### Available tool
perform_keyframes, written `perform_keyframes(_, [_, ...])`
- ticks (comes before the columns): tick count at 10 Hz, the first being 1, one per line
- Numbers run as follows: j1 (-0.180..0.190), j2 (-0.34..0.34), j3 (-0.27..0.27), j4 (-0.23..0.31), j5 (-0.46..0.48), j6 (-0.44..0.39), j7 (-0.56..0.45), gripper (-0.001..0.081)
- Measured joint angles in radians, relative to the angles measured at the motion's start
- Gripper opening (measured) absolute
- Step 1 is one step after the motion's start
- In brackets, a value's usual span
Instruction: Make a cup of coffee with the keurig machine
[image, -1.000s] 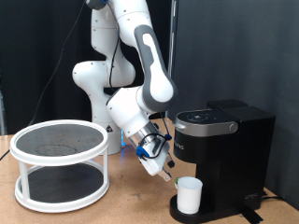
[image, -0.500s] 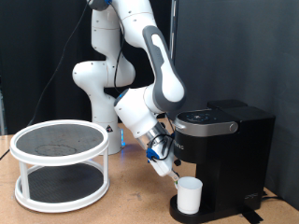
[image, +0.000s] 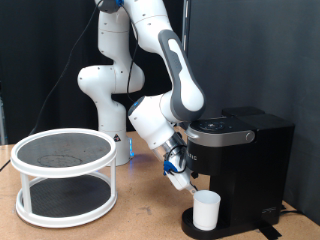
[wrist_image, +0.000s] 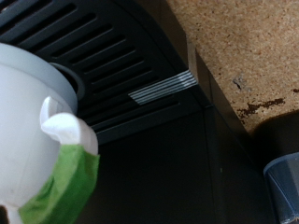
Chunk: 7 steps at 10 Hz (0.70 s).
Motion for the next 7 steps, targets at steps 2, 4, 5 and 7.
perform_keyframes(2, [0.0,0.0,0.0,0.0,-0.003,-0.001,0.002,0.0734])
perform_keyframes(4, [-0.002,-0.001,0.0,-0.003,-0.015,-0.007,0.005,0.0734])
perform_keyframes(5, [-0.004,-0.005,0.0,-0.009,-0.034,-0.015,0.007,0.0734])
perform_keyframes(7, [-0.01,-0.025,-0.001,-0.044,-0.078,-0.05,0.018,0.0734])
